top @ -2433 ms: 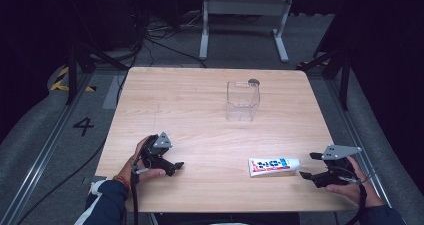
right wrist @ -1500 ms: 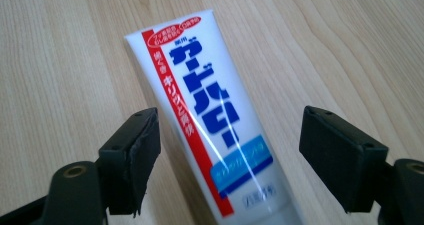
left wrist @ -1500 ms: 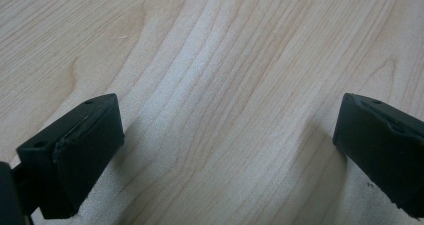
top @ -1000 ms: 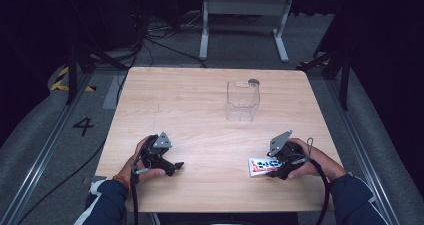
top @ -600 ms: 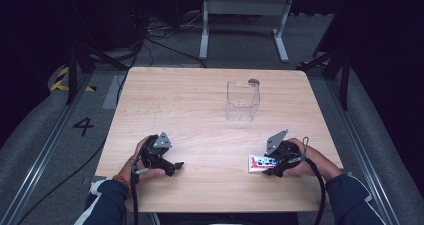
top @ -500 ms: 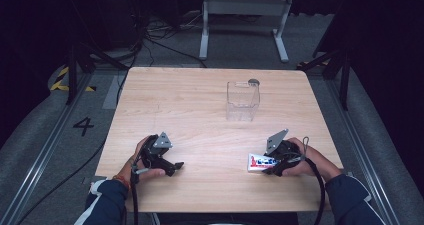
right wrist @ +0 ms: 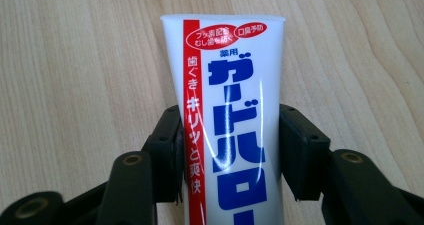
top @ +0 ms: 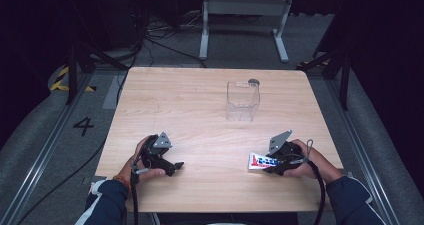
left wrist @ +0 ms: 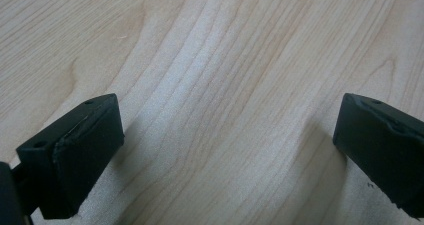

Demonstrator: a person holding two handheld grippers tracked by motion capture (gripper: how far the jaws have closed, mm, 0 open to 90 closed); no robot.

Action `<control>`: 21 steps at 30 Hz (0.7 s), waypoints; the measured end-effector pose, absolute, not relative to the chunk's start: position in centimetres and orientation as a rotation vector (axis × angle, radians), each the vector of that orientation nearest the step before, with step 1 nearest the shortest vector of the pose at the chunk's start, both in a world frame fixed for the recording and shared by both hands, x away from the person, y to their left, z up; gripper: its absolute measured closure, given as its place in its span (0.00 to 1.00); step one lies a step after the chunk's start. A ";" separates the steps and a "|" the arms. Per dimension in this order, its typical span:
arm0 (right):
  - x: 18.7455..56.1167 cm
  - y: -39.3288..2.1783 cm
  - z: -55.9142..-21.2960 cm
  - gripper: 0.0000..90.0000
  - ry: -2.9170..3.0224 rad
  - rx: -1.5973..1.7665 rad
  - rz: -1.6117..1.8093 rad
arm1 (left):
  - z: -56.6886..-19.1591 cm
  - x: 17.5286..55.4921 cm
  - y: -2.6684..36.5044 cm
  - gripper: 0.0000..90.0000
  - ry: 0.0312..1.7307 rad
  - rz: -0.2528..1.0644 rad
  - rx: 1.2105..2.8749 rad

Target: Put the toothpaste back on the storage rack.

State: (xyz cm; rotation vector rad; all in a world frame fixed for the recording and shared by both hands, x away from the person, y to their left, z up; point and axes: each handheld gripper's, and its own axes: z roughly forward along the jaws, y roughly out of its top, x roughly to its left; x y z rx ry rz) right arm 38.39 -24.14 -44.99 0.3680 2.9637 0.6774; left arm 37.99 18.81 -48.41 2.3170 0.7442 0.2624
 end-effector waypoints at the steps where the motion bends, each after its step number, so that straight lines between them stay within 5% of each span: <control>1: 38.3 -24.2 -45.0 0.59 2.955 0.368 0.681 | -48.4 38.0 18.8 0.00 0.744 0.261 2.317; 21: 37.9 -27.8 -43.4 0.69 2.812 0.571 0.945 | -48.4 38.0 18.8 0.00 0.744 0.262 2.317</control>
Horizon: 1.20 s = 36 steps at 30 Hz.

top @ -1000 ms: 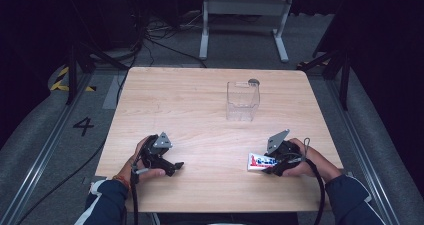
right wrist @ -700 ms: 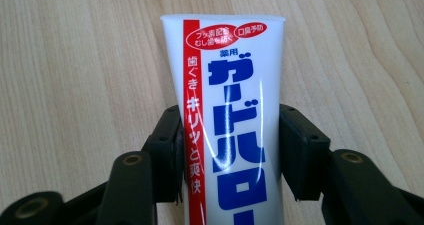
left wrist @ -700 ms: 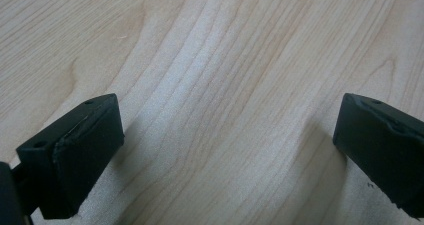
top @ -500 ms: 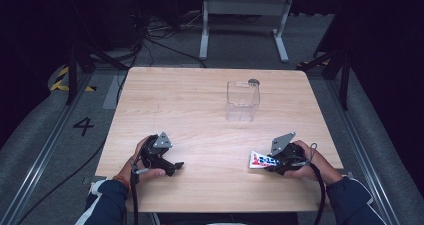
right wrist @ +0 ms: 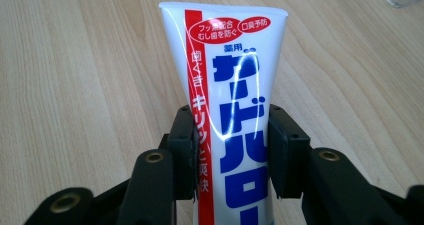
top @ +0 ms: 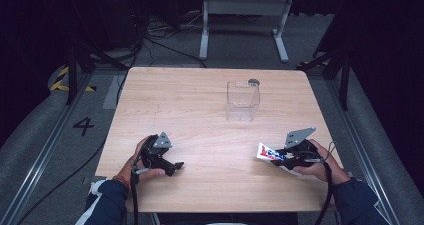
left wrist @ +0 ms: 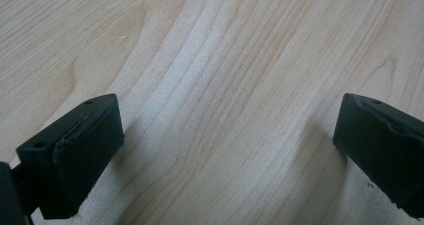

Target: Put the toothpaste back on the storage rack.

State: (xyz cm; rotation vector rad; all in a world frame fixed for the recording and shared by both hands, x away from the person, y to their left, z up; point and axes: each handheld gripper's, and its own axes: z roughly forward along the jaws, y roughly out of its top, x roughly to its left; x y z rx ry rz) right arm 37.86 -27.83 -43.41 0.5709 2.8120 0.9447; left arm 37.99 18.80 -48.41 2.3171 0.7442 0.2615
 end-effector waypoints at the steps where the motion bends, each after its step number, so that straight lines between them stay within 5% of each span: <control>1: 37.9 -28.0 -43.3 0.69 2.806 0.576 0.959 | -48.4 38.0 18.8 0.00 0.744 0.263 2.318; 36: 38.0 -28.8 -42.3 0.74 2.688 0.583 1.167 | -48.4 38.0 18.8 0.00 0.744 0.262 2.317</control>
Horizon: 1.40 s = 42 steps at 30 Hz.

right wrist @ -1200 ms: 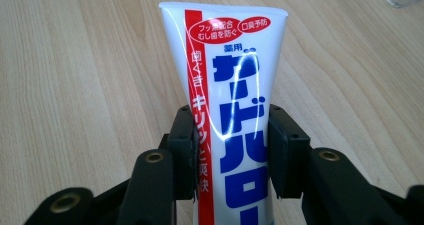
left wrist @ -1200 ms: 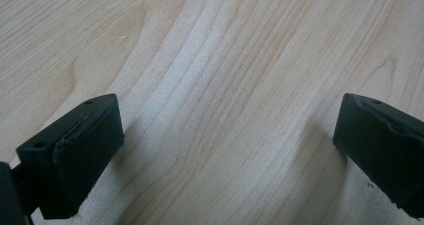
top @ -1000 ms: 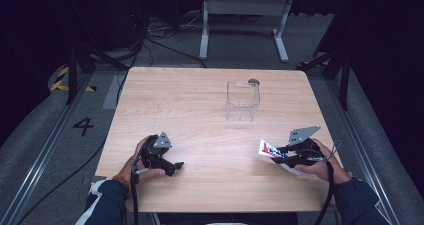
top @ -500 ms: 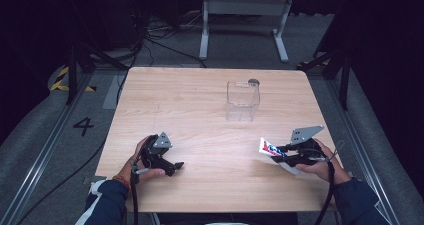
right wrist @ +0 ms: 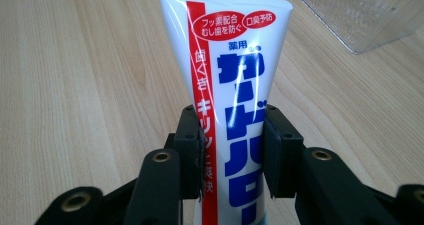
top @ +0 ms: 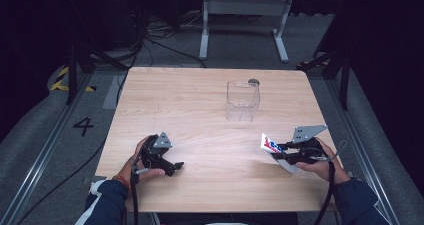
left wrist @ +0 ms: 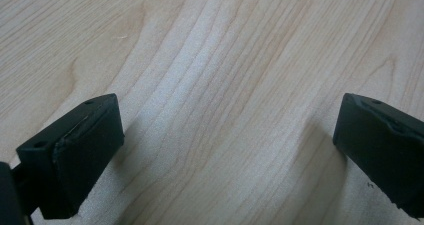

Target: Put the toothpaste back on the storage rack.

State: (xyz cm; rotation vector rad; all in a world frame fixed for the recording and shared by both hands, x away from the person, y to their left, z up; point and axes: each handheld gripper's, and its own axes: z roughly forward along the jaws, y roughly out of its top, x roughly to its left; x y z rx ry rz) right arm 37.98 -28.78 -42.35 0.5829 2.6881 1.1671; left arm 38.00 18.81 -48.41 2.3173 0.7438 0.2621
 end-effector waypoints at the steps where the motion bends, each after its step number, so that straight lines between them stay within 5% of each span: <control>1: 38.0 -28.8 -42.3 0.74 2.688 0.583 1.167 | -48.4 38.0 18.8 0.00 0.744 0.262 2.317; 42: 39.9 -26.8 -38.8 0.76 2.480 0.575 1.377 | -48.4 38.0 18.8 0.00 0.744 0.262 2.317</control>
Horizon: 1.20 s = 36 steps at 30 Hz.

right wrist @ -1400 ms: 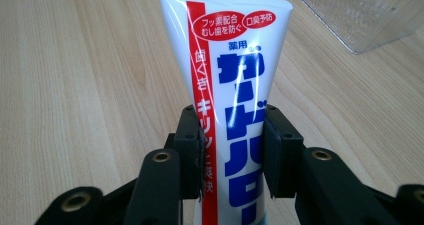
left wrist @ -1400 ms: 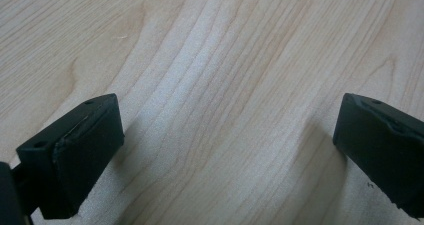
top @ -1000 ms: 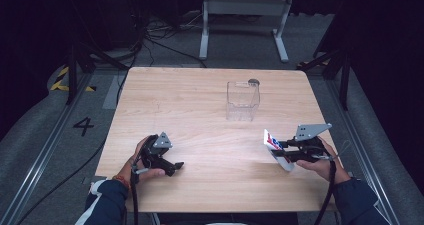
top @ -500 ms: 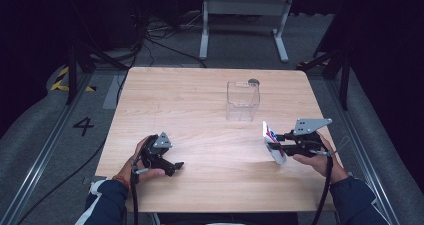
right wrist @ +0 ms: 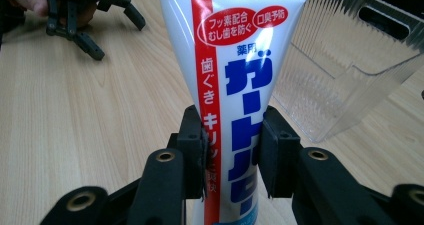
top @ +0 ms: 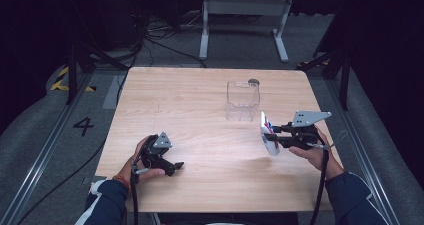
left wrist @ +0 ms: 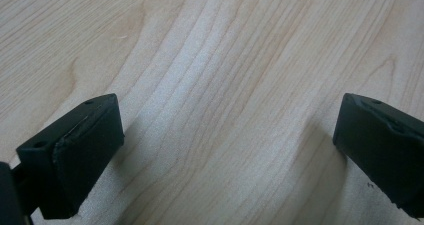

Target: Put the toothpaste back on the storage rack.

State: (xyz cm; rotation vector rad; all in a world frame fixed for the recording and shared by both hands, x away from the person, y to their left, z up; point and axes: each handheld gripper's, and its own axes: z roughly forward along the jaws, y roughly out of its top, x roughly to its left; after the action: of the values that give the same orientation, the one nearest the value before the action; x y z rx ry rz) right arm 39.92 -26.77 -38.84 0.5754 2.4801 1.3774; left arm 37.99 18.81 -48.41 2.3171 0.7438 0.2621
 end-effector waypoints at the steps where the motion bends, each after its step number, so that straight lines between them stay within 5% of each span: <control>1: 39.9 -26.8 -38.8 0.76 2.480 0.575 1.377 | -48.4 38.0 18.8 0.00 0.744 0.262 2.317; 36: 42.1 -23.7 -36.3 0.75 2.366 0.583 1.482 | -48.4 38.0 18.8 0.00 0.744 0.262 2.317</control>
State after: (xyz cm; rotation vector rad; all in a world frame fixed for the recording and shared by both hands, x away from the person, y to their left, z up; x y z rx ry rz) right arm 42.10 -23.71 -36.30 0.5826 2.3655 1.4825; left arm 37.99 18.81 -48.41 2.3172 0.7439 0.2619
